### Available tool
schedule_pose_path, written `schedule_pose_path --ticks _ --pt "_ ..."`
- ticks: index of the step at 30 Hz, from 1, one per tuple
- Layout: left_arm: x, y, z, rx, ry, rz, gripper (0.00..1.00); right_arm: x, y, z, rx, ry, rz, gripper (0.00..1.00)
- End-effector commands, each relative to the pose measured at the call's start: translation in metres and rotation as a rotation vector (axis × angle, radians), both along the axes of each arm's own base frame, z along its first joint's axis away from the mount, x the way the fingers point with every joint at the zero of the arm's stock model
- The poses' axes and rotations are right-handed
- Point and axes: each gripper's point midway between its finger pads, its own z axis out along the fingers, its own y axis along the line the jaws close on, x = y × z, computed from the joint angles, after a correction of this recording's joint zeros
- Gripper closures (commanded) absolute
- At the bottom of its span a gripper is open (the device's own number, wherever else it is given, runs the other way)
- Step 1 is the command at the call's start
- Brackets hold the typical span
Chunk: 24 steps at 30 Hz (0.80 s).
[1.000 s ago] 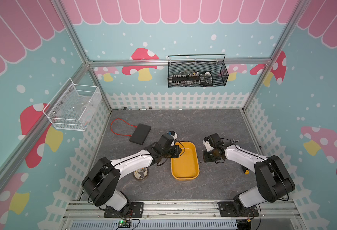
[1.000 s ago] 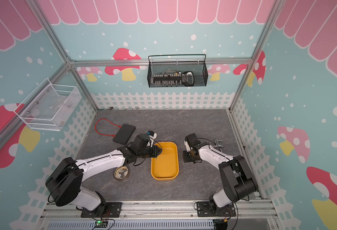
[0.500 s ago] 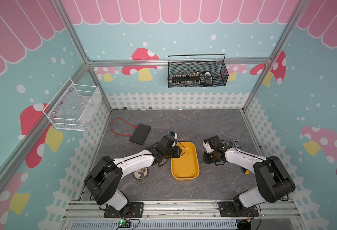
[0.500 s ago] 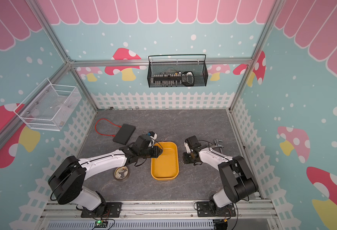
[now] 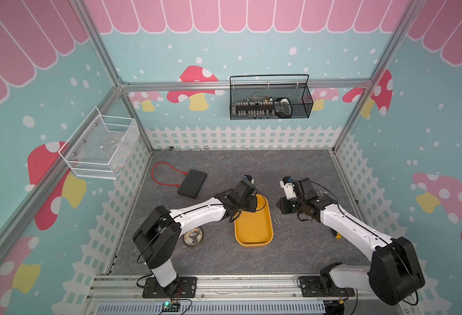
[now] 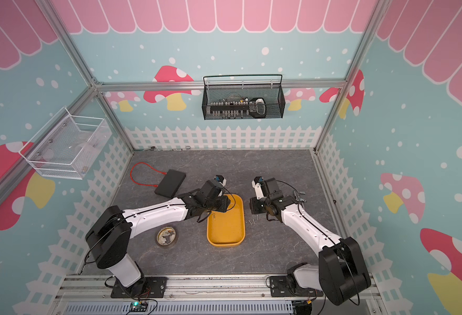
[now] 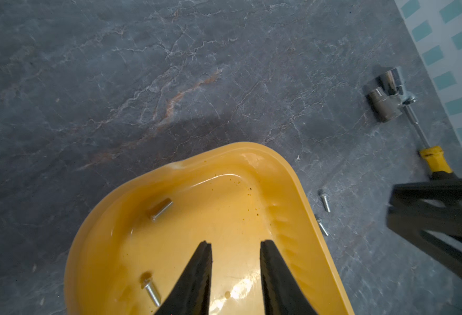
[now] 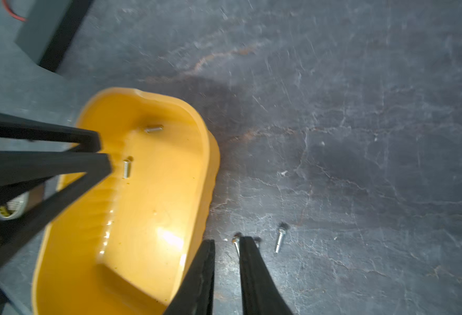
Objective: Take out the screws from the storage box
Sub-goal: Pick up the screw from the storage box.
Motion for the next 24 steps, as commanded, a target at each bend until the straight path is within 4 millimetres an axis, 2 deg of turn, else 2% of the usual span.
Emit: schedule_pose_path --ticks 1,3,6,7,9,12,15,19,22,24 --pt "0.002 0.025 0.003 0.082 -0.019 0.061 0.64 -0.005 0.021 0.036 0.160 -0.059 0.064 0.77" --pt "-0.002 0.025 0.025 -0.053 -0.017 0.077 0.64 -0.013 0.033 0.042 0.232 -0.048 0.090 0.77" --pt "-0.006 0.046 0.054 -0.240 -0.016 0.126 0.67 -0.026 0.052 0.044 0.276 -0.025 0.123 0.77" --pt "-0.006 0.056 0.063 -0.283 -0.024 0.144 0.71 -0.029 0.061 0.042 0.278 -0.014 0.139 0.77" --pt "-0.005 0.074 0.070 -0.301 -0.042 0.167 0.78 -0.035 0.083 0.035 0.272 0.025 0.186 0.74" --pt "-0.008 0.100 0.056 -0.307 -0.012 0.194 0.86 -0.040 0.117 0.011 0.210 0.097 0.255 0.69" --pt "-0.020 0.112 0.035 -0.343 0.045 0.192 0.88 -0.037 0.136 -0.013 0.164 0.166 0.279 0.65" --pt "-0.038 0.117 0.012 -0.373 0.094 0.198 0.88 -0.025 0.143 -0.040 0.093 0.211 0.269 0.67" --pt "-0.049 0.113 -0.003 -0.395 0.141 0.180 0.91 -0.020 0.143 -0.066 0.014 0.261 0.271 0.67" --pt "-0.054 0.112 -0.014 -0.402 0.168 0.174 0.95 -0.020 0.146 -0.076 -0.010 0.277 0.277 0.66"
